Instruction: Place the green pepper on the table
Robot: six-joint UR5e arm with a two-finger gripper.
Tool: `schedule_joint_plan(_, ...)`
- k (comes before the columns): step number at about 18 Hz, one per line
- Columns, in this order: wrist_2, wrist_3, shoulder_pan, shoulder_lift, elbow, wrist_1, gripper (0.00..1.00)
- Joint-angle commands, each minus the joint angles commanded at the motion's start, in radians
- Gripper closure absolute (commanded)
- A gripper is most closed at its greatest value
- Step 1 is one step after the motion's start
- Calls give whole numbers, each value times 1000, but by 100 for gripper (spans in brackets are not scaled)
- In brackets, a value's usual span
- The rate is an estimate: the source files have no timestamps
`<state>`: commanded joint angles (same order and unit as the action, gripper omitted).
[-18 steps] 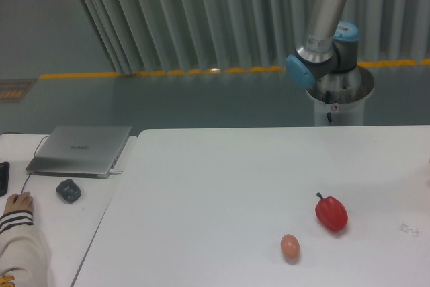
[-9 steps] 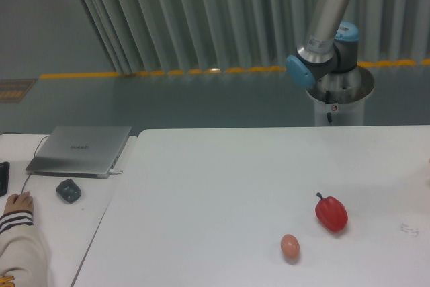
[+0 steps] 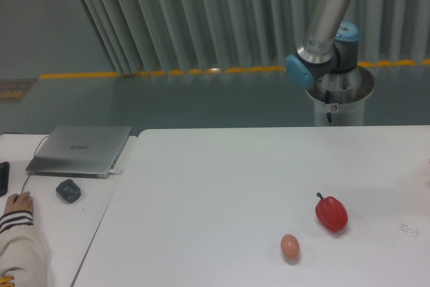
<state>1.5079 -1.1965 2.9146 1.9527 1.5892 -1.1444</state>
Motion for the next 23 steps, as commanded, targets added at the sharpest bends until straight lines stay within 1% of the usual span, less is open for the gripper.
schedule_joint_plan(4,2,2,-15,14,21,38,0)
schedule_joint_plan(8,2,2,-20,15,22,40,0)
schedule_joint_plan(9,2,0,-20,15,22,40,2)
schedule_joint_plan(12,2,-5,-20,14,22,40,18)
schedule_joint_plan(13,2,-6,-20,14,22,40,34)
schedule_joint_plan(14,2,-6,-18,12,22,40,42)
schedule_joint_plan(17,2,-12,-18,5,18,41,45)
schedule_joint_plan(20,0,-14,-18,-34,18,31,45)
schedule_joint_plan(22,3,-14,-32,-57,25,23,45)
schedule_joint_plan(23,5,-12,-49,-72,26,3,45)
